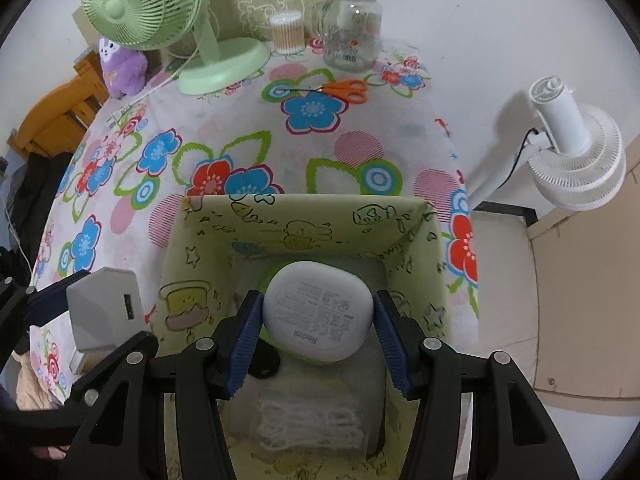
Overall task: Organize rigid objects
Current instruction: 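Carry the charger plug with left while right carries the earbud case to the basket, then open the right tool over the green pad while left lowers the charger into the basket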
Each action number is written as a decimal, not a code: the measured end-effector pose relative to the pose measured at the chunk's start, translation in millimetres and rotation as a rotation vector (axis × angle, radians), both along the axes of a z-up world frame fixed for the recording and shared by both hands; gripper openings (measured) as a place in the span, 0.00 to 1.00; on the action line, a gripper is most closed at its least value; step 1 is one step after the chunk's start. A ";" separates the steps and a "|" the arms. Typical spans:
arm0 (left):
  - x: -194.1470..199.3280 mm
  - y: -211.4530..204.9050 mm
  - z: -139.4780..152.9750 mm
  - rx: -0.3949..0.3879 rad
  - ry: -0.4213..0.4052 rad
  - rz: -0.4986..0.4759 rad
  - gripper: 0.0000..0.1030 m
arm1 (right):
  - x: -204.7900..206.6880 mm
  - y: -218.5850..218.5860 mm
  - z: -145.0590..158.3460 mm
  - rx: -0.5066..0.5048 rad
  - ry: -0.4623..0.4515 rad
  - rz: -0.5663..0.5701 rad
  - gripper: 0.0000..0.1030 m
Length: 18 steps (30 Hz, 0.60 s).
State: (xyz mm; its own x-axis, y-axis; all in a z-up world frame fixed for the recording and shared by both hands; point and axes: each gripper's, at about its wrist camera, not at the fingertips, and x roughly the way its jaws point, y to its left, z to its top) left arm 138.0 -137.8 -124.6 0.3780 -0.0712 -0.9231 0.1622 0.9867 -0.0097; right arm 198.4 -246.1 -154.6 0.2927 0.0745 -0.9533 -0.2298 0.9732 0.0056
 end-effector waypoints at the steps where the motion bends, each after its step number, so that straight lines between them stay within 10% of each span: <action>1: 1.1 -0.1 -0.9 -0.001 0.004 0.001 0.59 | 2.1 0.8 -2.8 0.000 0.006 0.001 0.57; 18: 4.1 -3.5 -5.8 0.012 0.013 -0.002 0.59 | 8.3 -4.1 -11.1 0.055 -0.005 -0.028 0.73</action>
State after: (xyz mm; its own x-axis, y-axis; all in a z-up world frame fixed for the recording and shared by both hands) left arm 142.1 -141.3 -130.4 0.3656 -0.0611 -0.9287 0.1645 0.9864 -0.0001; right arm 206.7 -250.2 -165.7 0.2999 0.1189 -0.9465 -0.2029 0.9775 0.0585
